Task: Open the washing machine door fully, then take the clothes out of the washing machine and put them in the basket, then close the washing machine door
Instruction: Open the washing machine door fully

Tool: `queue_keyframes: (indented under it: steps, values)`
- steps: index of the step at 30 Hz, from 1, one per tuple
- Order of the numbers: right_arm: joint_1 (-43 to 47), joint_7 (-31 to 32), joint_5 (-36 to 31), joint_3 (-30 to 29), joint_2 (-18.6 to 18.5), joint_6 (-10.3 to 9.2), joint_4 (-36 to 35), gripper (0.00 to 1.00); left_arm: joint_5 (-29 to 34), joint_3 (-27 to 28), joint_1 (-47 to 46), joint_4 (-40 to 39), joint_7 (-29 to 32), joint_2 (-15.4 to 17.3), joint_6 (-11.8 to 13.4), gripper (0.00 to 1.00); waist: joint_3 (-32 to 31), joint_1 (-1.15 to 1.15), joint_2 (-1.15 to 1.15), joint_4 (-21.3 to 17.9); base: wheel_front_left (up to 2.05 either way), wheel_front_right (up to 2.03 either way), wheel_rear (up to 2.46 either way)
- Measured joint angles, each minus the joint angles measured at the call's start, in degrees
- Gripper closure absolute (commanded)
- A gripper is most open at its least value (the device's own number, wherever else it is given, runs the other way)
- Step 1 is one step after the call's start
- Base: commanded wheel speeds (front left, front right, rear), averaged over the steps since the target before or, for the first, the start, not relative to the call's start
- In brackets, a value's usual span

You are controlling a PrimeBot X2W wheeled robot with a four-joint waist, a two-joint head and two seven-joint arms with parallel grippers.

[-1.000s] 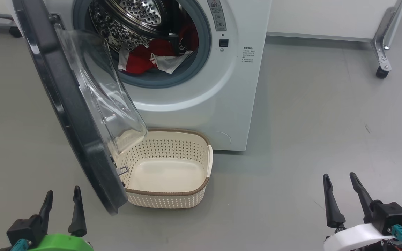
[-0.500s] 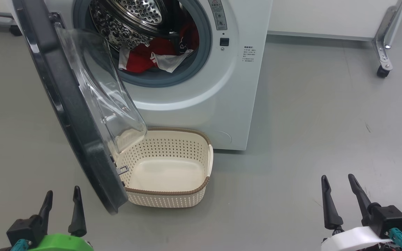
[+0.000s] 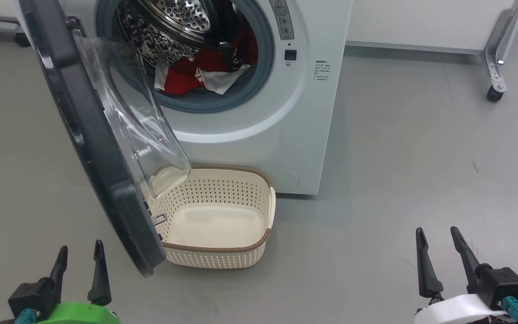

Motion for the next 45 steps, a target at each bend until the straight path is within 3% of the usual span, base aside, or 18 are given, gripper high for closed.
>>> queue_keyframes:
  steps: [23, 24, 25, 26, 39, 45]
  values:
    - [0.9, 0.0, -1.4, -1.5, 1.5, 1.53, -0.1, 0.00, -0.4, 0.2, 0.0, -0.2, 0.0, 0.0, 0.0, 0.00, 0.3, 0.00, 0.00, 0.3, 0.00, 0.00, 0.00]
    - [0.9, 0.0, -1.4, -1.6, 1.5, 1.62, -0.1, 0.00, -1.2, 0.2, 0.0, -0.2, 0.0, 0.0, 0.0, 0.26, 0.3, 0.00, 0.00, 0.3, 0.00, 0.00, 0.00]
    - [0.9, 0.0, -1.6, -1.7, 1.6, 1.72, -0.1, 0.00, -2.5, 0.2, 0.0, -0.1, 0.0, -0.1, 0.0, 0.75, 0.4, 0.00, 0.00, 0.3, 0.00, 0.00, 0.00]
    - [0.9, 0.0, -1.8, -1.7, 1.6, 1.76, -0.1, 0.00, -3.2, 0.1, 0.0, -0.1, 0.0, -0.1, 0.0, 1.00, 0.4, 0.00, 0.00, 0.3, 0.00, 0.00, 0.00]
    - [0.9, 0.0, -3.0, -2.1, 2.1, 2.52, 0.2, 0.00, -3.0, 1.5, -0.2, -2.9, 0.0, -0.2, 0.0, 1.00, 0.4, 0.00, 0.00, 0.3, 0.00, 0.00, 0.00]
    - [0.9, 0.0, -3.0, -2.6, 2.5, 2.96, 0.5, 0.00, -2.0, 3.1, -2.6, -8.5, 0.0, 0.4, 0.0, 1.00, 0.1, 0.00, 0.00, 0.3, 0.00, 0.00, 0.00]
